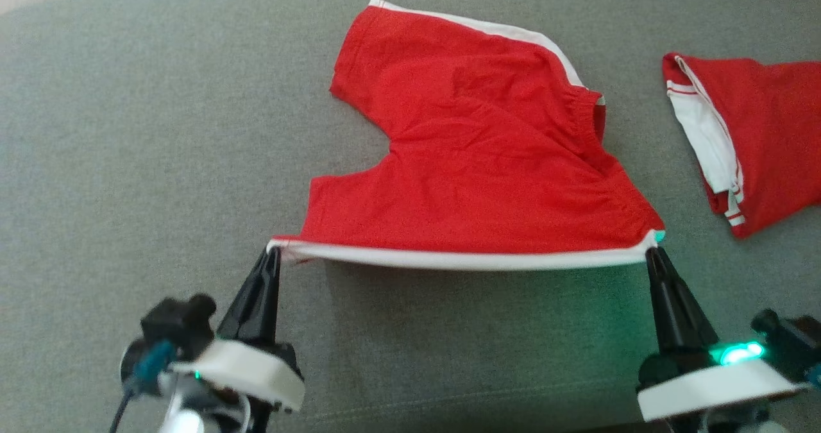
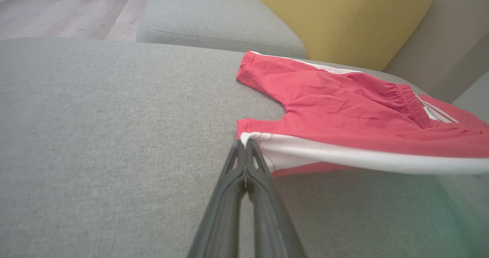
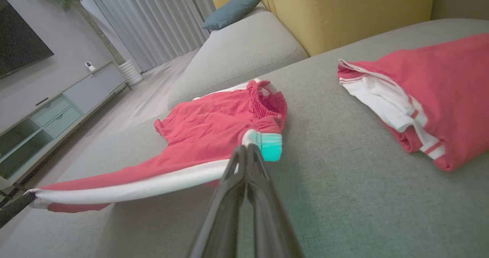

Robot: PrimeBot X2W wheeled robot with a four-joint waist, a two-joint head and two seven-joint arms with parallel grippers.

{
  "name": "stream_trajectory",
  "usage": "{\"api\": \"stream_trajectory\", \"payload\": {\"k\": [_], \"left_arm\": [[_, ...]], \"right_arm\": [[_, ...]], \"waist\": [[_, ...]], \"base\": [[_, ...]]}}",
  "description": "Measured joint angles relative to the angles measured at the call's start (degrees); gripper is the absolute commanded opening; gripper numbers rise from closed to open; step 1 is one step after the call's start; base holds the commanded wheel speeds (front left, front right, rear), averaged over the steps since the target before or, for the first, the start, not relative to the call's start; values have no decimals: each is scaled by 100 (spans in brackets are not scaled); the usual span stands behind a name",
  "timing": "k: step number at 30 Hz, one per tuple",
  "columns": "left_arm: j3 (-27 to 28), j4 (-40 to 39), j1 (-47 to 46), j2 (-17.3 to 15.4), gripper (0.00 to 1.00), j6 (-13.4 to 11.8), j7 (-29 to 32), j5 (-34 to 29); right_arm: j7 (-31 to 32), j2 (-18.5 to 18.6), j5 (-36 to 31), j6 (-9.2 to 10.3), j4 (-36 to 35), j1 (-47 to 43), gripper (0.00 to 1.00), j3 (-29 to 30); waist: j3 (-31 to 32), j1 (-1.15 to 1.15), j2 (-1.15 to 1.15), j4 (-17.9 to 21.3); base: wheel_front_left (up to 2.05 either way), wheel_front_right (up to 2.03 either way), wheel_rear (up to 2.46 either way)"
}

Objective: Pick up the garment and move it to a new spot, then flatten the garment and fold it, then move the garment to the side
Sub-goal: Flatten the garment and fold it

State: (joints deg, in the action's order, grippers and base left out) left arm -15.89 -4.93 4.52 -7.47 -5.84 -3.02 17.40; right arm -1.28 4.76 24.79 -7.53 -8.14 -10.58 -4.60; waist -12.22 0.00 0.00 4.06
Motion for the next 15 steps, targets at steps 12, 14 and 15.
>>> {"api": "stream_trajectory", "payload": {"k": [12, 14, 15], "left_arm": [[7, 1230, -2800, -166, 0, 625, 567, 101], [-10, 1631, -3449, -166, 0, 746, 655, 93], [-21, 1848, -3765, -164, 0, 793, 693, 75]], "right_arm": [[24, -82, 196, 0, 747, 1924, 0, 56], [-21, -102, 230, 0, 998, 2379, 0, 55], [-31, -109, 253, 0, 1140, 2598, 0, 46]], "waist": [[-718, 0, 0, 19], [-899, 0, 0, 49], [-989, 0, 0, 70]], "base": [[0, 0, 0], [0, 0, 0], [0, 0, 0]]}}
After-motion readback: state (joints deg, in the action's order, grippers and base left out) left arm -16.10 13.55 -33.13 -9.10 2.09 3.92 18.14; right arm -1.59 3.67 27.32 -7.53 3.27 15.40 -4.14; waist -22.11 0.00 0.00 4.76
